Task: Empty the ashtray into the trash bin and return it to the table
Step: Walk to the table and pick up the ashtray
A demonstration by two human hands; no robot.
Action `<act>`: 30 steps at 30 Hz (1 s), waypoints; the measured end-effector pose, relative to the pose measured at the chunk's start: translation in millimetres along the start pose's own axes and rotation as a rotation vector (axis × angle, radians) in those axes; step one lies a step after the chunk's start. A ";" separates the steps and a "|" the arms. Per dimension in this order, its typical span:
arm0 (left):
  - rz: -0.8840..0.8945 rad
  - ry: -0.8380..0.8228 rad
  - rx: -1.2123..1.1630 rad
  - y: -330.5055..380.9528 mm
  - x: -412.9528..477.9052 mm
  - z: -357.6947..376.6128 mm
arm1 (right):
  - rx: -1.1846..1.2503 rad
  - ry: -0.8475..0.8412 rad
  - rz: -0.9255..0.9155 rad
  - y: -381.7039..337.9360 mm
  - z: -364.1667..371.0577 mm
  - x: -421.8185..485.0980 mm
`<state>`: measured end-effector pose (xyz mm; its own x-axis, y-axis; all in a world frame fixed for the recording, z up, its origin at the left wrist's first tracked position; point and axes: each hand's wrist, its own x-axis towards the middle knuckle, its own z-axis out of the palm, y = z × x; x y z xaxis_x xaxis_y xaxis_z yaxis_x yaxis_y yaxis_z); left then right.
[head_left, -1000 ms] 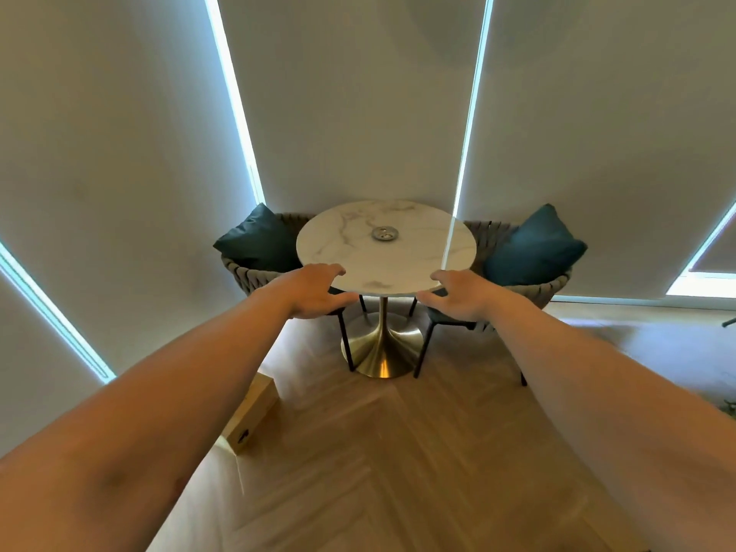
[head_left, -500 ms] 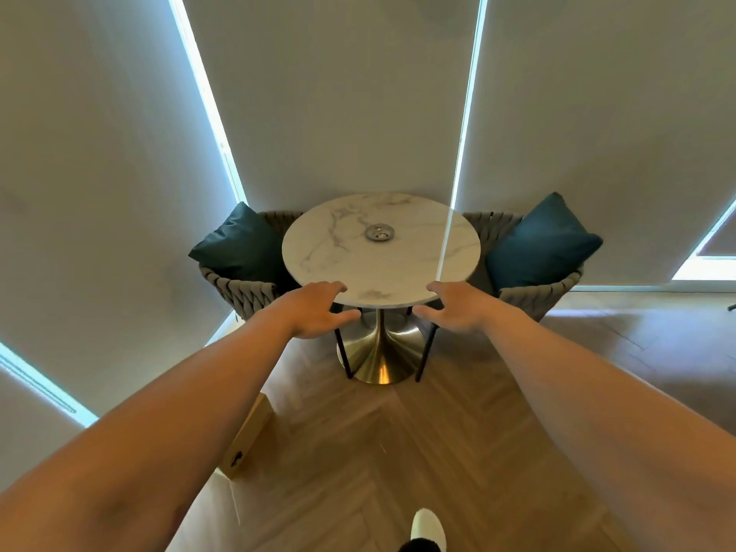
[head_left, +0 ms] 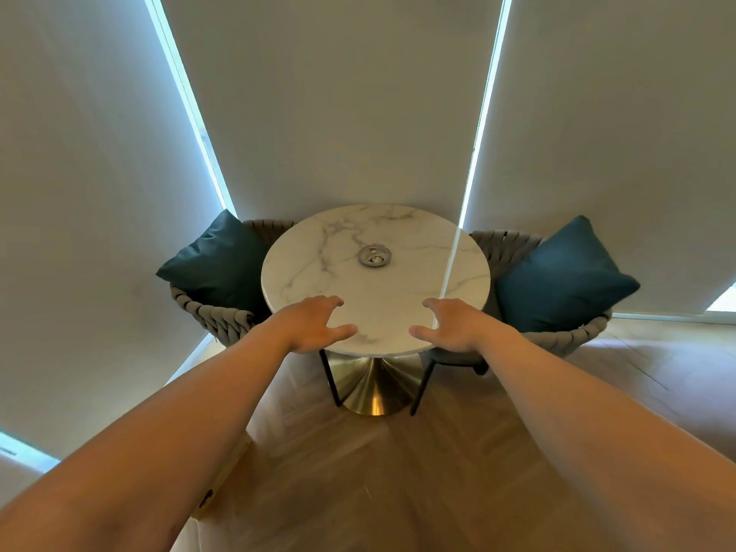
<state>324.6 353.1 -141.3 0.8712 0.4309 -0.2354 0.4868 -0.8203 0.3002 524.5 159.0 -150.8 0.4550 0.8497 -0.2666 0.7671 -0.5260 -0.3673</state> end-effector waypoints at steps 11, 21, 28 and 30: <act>-0.057 -0.041 -0.019 -26.4 81.5 -4.1 | -0.023 -0.036 0.010 27.5 -15.1 89.6; -0.025 -0.094 -0.009 -95.5 203.4 -18.8 | -0.033 -0.047 0.091 35.6 -24.8 210.7; 0.041 -0.128 0.011 -131.3 285.8 -35.2 | 0.005 -0.058 0.167 35.3 -25.1 282.6; 0.058 -0.122 0.016 -137.8 304.7 -36.4 | 0.016 -0.058 0.175 38.1 -23.4 299.1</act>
<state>525.3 611.1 -220.7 0.8830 0.3345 -0.3294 0.4341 -0.8488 0.3017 700.4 393.9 -223.7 0.5536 0.7418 -0.3784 0.6712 -0.6664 -0.3245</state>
